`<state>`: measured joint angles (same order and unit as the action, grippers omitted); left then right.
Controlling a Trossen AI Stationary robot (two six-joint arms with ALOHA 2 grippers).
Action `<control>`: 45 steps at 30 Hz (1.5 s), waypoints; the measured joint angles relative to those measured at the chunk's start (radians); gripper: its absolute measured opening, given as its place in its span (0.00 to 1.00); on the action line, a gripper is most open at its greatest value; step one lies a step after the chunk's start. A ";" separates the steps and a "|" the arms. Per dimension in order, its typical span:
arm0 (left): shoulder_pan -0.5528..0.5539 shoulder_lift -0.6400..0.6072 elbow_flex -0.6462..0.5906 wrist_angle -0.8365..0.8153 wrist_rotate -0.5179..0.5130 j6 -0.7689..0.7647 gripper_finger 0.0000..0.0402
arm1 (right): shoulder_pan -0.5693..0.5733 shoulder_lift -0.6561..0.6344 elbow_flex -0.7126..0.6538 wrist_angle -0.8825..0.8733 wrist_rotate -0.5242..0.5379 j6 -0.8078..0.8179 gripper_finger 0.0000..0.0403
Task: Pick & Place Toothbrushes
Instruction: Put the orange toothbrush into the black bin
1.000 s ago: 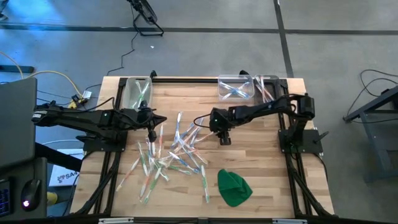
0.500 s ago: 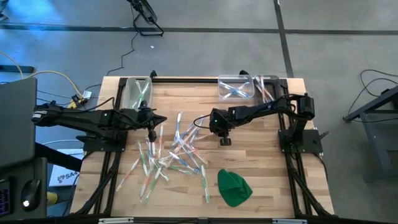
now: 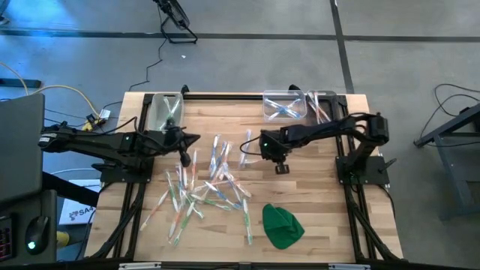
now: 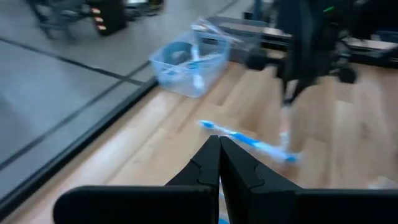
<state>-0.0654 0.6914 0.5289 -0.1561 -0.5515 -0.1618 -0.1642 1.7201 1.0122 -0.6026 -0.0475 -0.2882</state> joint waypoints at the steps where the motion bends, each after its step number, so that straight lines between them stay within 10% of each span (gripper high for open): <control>1: 0.000 0.000 0.000 0.000 -0.022 0.000 0.00 | 0.000 -0.019 0.000 -0.026 -0.002 0.000 0.04; 17: 0.000 0.000 0.000 0.025 -0.061 0.002 0.00 | 0.001 -0.389 0.002 -0.140 -0.293 0.228 0.04; 31: 0.000 0.000 0.000 0.039 -0.061 0.001 0.00 | -0.053 -0.485 0.002 -0.088 0.399 0.489 0.04; 45: 0.000 -0.003 0.000 0.170 -0.236 0.258 0.00 | -0.343 -0.486 -0.103 -0.005 0.452 0.648 0.04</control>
<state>-0.0654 0.6884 0.5293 0.0143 -0.7879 0.0958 -0.5068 1.2343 0.9089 -0.6081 0.4040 0.3593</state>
